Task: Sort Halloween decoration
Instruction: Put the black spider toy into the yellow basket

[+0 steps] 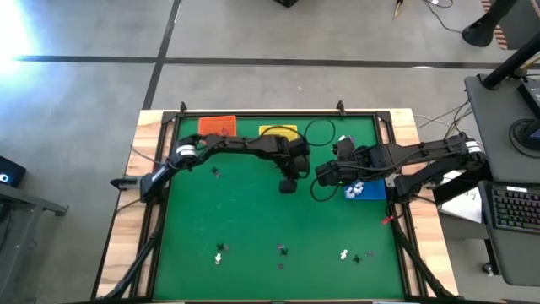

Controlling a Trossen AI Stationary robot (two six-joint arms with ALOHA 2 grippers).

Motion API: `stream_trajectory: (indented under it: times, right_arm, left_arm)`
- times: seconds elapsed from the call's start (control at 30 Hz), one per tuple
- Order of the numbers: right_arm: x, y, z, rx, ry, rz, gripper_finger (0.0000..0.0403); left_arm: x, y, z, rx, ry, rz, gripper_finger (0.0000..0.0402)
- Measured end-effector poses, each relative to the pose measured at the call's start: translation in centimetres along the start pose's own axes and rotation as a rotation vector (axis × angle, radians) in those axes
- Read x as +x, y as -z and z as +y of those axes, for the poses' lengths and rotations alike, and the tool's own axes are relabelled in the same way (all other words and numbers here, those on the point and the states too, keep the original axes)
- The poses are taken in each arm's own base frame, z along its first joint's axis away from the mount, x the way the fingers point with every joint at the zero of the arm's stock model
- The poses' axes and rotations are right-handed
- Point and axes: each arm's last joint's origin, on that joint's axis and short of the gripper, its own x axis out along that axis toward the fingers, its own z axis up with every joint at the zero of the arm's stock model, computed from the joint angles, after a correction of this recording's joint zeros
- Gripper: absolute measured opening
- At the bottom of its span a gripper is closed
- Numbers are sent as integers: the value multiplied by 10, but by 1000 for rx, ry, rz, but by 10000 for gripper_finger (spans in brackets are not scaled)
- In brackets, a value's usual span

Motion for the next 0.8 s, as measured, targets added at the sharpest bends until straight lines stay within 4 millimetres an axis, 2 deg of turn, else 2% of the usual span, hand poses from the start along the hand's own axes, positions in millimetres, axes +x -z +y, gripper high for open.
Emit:
stream_trajectory:
  times: [0.2,0.33,0.63,0.8]
  right_arm:
    - [0,0,0,0,0,0,153]
    - [0,0,0,0,0,0,153]
    - [0,0,0,-1,0,0,153]
    - [0,0,0,-8,0,0,153]
  left_arm:
    - [-31,-18,3,69,-20,24,0]
    - [-54,-19,21,80,-103,73,0]
    - [-90,20,94,-104,-135,181,0]
    - [-98,38,120,-174,-144,197,0]
